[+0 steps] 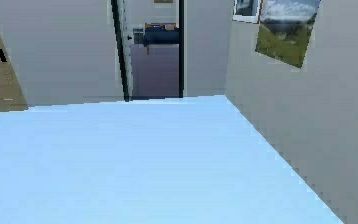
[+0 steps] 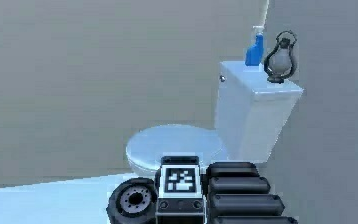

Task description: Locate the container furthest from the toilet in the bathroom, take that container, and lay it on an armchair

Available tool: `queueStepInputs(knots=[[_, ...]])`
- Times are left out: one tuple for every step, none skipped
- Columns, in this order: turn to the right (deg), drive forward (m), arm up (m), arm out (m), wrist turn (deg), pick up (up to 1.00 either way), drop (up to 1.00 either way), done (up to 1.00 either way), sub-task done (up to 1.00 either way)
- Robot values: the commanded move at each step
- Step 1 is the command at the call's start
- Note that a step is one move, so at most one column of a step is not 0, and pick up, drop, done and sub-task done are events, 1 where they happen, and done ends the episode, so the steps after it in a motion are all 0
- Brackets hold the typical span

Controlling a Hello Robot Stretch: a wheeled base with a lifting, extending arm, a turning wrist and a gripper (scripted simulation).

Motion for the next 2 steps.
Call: queueStepInputs(knots=[[-9.0,0.00,0.00,0.00,0.0,0.00,0.00,0.00,0.00],[0.0,1.00,0.00,0.00,0.0,0.00,0.00,0.00,0.00]])
